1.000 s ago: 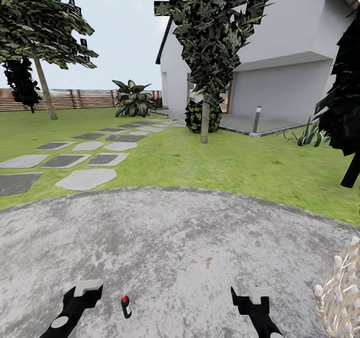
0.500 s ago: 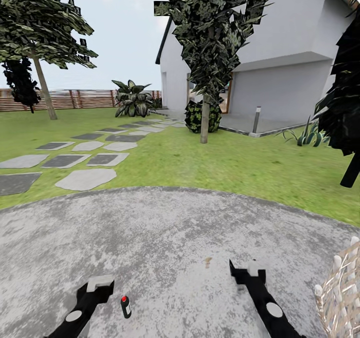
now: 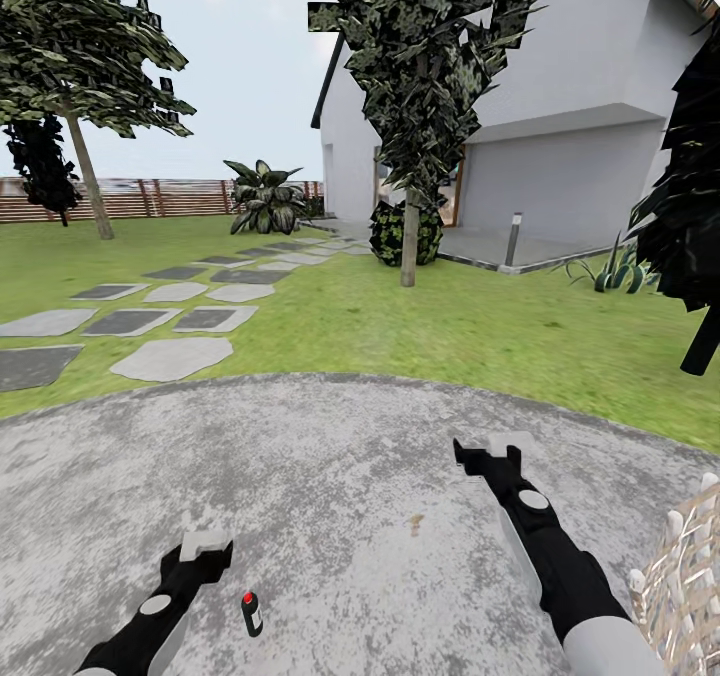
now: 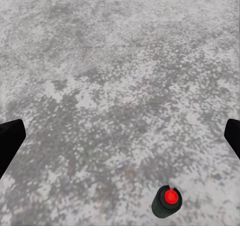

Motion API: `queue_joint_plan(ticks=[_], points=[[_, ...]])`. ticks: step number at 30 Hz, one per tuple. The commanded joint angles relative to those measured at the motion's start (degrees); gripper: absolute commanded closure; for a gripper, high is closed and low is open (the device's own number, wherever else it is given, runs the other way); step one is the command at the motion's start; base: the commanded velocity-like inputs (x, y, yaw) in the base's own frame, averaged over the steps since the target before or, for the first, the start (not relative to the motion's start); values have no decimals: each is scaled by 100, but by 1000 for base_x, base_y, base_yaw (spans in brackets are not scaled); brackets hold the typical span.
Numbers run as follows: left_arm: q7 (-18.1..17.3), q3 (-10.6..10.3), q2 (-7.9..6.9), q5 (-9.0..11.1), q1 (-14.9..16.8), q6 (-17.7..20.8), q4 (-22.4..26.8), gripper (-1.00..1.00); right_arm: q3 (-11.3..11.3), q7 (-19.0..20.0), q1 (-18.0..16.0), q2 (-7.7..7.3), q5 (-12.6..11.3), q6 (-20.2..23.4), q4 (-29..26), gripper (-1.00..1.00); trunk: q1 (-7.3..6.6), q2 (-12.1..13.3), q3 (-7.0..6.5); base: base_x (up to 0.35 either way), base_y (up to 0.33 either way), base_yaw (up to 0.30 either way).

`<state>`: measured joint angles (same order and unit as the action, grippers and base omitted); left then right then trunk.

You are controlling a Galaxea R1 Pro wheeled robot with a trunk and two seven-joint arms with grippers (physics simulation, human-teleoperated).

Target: In the garden, pick up the pesticide atomizer on the floor and spray pesticide onto both trees until each tree trunk is fully covered.

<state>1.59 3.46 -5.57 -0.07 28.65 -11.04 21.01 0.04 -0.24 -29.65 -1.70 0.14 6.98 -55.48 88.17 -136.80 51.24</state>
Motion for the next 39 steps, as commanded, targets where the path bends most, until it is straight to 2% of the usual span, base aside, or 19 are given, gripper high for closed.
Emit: queue_joint_plan(ticks=[1, 4, 12, 14, 15, 18, 20, 39], points=[[1, 7, -2, -1, 3, -25, -6, -100, 1, -1, -4, -2, 2, 37, -23, -100, -1, -2, 6, 0, 0, 0], [-12, 6, -3, -4, 1, -34, -13, -100, 4, 4, -11, -13, 3, 45, -51, -100, -1, -2, 6, 0, 0, 0], [-12, 24, -13, 6, 70, 105, -22, -100, -3, 6, -15, -31, 29, 49, -55, -100, 175, -323, 149, 0, 0, 0], [-1, 33, -11, -2, 147, 301, 20, -100, -4, 6, -15, -32, 30, 49, -57, -100, 219, -403, 185, 0, 0, 0], [8, 31, -4, -6, 305, 562, 34, -100, -4, 6, -15, -34, 30, 49, -58, -100, 240, -443, 203, 0, 0, 0], [-2, 5, -2, -10, 598, 878, -5, -100, -4, 6, -15, -40, 36, 49, -28, -100, 306, -564, 258, 0, 0, 0], [-6, 0, -4, -11, 596, 887, -18, -100, -4, 6, -15, -41, 33, 49, 11, -100, 350, -644, 303, 0, 0, 0], [-9, -2, 29, -10, 579, 876, -26, -100, 2, -2, -15, -33, 30, 49, 46, -100, 399, -669, 888, 0, 0, 0]])
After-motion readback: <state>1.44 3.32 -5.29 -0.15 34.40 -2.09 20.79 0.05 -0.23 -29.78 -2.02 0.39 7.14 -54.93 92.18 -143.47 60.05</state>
